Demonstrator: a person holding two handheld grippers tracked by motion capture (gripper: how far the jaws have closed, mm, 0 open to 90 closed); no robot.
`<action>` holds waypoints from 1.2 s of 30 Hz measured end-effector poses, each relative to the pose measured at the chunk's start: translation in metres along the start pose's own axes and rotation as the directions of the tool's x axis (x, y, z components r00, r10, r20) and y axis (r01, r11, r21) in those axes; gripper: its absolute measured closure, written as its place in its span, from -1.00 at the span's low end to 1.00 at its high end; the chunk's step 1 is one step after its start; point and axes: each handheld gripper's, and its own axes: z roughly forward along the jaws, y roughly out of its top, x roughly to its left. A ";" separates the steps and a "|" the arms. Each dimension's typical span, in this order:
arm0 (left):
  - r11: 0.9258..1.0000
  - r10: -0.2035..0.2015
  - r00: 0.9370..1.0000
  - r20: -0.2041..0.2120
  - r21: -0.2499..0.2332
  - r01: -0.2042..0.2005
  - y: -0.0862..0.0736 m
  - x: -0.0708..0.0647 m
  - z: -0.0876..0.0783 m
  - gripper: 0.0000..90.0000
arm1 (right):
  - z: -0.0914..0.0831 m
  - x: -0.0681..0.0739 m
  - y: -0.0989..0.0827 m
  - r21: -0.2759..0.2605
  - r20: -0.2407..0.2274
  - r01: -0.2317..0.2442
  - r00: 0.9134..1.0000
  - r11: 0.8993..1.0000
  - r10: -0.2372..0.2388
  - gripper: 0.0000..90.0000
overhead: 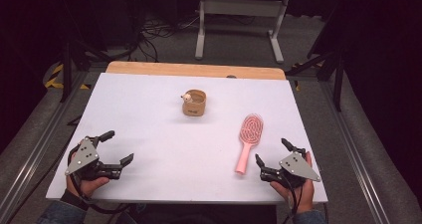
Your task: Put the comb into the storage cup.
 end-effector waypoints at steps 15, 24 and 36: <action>1.000 0.012 1.000 0.023 0.026 -0.013 -0.003 -0.002 0.005 -0.86 | 0.008 -0.005 -0.002 0.067 -0.014 -0.091 0.996 0.994 0.092 -0.75; 0.999 0.013 1.000 0.026 0.039 -0.014 -0.004 -0.002 0.006 -0.85 | 0.011 0.000 0.006 0.071 -0.092 -0.096 0.990 0.993 0.103 -0.45; 0.999 0.010 0.999 0.038 0.037 -0.011 -0.005 -0.001 0.007 -0.86 | 0.028 0.023 0.015 0.110 -0.284 -0.006 0.958 0.994 0.037 0.73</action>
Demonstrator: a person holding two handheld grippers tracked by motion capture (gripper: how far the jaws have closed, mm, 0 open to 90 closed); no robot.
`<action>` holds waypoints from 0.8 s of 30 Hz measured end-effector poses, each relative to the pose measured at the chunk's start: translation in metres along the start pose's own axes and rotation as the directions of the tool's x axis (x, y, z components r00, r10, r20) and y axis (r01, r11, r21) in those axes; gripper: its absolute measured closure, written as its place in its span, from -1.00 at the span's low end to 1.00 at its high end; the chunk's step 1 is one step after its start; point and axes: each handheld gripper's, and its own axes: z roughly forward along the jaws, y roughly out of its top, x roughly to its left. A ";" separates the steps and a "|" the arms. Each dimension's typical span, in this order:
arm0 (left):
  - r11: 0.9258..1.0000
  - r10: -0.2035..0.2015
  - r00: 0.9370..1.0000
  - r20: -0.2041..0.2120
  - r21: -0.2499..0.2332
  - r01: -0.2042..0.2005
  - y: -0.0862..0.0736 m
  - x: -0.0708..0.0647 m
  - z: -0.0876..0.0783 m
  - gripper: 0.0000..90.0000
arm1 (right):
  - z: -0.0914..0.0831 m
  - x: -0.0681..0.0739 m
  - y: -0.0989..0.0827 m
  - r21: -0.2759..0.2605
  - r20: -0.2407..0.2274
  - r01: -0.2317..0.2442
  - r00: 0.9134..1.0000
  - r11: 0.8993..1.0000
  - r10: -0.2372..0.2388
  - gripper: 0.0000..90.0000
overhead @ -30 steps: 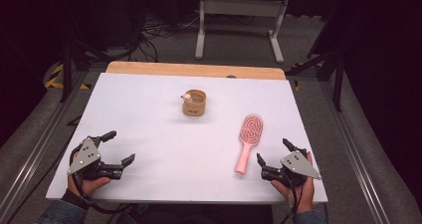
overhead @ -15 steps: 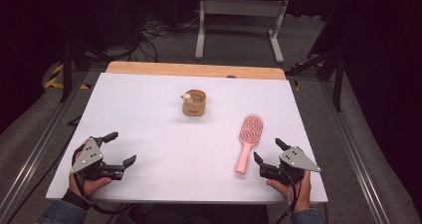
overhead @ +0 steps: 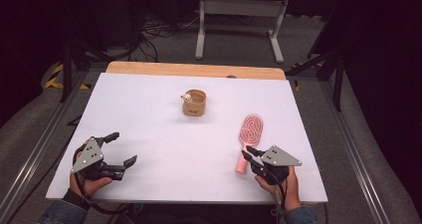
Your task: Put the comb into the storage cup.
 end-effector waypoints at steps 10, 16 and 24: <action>1.000 -0.003 1.000 -0.002 0.004 0.003 -0.001 0.000 0.000 -0.86 | 0.016 0.010 0.004 0.051 -0.079 0.052 0.996 0.997 -0.048 1.00; 1.000 0.001 1.000 -0.002 0.008 -0.001 -0.001 -0.001 0.001 -0.86 | 0.026 0.015 0.004 0.103 -0.121 0.076 0.991 0.992 -0.063 1.00; 1.000 0.010 1.000 -0.001 0.013 -0.010 -0.001 -0.001 0.001 -0.86 | 0.037 0.020 -0.004 0.209 -0.174 0.104 0.982 0.972 -0.067 1.00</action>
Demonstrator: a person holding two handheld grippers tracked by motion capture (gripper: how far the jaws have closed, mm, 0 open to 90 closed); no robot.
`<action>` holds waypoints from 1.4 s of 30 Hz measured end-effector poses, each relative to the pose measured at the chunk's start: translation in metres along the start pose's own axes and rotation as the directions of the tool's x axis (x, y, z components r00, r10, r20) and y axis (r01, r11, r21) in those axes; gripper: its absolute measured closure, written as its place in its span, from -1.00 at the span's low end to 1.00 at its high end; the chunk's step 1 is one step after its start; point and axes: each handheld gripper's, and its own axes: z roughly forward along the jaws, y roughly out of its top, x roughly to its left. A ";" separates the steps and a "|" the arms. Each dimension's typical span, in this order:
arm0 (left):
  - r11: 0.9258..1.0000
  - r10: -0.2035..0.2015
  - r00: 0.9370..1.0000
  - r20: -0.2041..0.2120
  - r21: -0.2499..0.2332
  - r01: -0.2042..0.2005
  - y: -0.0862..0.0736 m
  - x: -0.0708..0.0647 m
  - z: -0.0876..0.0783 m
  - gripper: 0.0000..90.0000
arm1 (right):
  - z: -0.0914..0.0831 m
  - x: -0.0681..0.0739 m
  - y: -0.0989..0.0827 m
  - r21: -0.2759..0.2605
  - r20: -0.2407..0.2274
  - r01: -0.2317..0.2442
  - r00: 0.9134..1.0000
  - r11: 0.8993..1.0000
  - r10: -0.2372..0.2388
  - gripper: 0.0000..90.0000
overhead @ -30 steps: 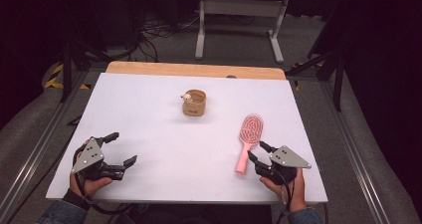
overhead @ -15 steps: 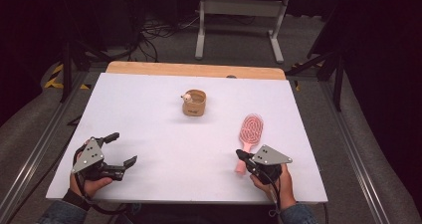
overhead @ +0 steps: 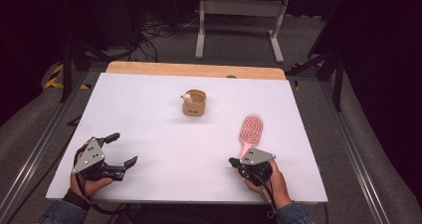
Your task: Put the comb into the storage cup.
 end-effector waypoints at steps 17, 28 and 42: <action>1.000 -0.002 1.000 -0.004 0.011 0.002 -0.001 0.000 0.000 -0.85 | -0.010 -0.007 -0.007 0.084 -0.018 0.013 1.000 0.996 -0.011 0.99; 1.000 -0.004 1.000 -0.005 0.010 0.004 0.000 0.000 -0.001 -0.85 | -0.021 -0.026 -0.023 0.132 0.045 -0.025 0.999 0.991 0.019 0.98; 1.000 -0.010 1.000 -0.005 0.009 0.010 -0.001 0.000 0.000 -0.85 | -0.027 -0.037 -0.030 0.137 0.088 -0.067 0.995 0.988 0.055 0.98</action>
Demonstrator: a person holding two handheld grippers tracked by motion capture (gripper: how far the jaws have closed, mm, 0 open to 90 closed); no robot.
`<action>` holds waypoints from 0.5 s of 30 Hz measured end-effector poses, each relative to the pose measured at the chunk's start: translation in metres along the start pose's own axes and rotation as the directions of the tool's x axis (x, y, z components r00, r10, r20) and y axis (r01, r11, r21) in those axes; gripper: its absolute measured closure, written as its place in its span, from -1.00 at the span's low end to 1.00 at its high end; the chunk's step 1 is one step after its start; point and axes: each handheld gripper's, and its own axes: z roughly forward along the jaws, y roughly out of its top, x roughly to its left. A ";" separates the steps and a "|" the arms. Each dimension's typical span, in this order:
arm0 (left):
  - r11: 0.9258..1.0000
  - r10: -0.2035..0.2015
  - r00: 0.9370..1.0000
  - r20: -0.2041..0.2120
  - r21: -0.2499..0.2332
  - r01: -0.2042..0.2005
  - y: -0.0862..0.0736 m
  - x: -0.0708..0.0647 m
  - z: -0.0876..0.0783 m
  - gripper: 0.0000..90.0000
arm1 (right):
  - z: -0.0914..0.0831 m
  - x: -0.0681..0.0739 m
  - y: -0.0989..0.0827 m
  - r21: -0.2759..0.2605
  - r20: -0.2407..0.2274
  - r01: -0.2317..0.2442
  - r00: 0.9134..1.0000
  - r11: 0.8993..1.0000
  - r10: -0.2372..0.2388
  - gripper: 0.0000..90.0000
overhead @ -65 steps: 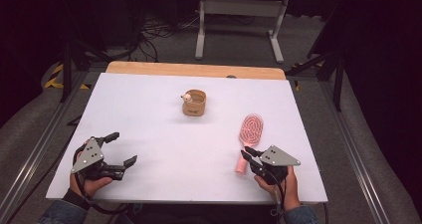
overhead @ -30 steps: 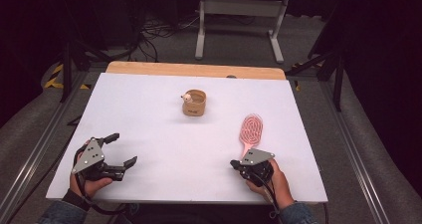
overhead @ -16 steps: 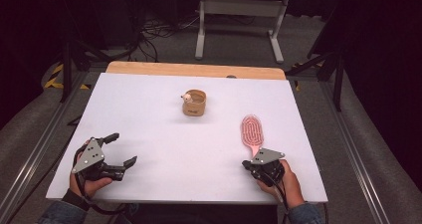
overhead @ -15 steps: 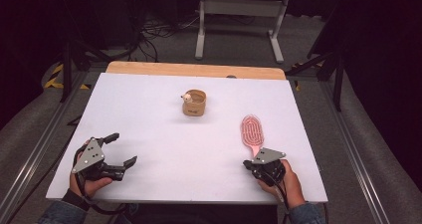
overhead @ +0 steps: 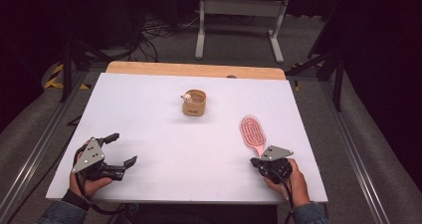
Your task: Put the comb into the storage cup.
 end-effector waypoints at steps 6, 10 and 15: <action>1.000 -0.006 1.000 0.007 0.000 0.006 0.000 0.000 0.001 -0.85 | 0.000 -0.003 -0.002 -0.004 0.008 -0.015 1.000 1.000 0.015 0.95; 1.000 -0.005 1.000 0.005 0.003 0.005 0.000 0.000 0.000 -0.85 | -0.001 -0.002 -0.001 -0.006 0.018 -0.005 1.000 1.000 0.005 0.94; 1.000 -0.005 1.000 0.009 0.007 0.005 0.000 0.001 0.001 -0.85 | -0.015 0.000 0.005 -0.138 0.068 -0.001 0.998 0.990 0.011 0.86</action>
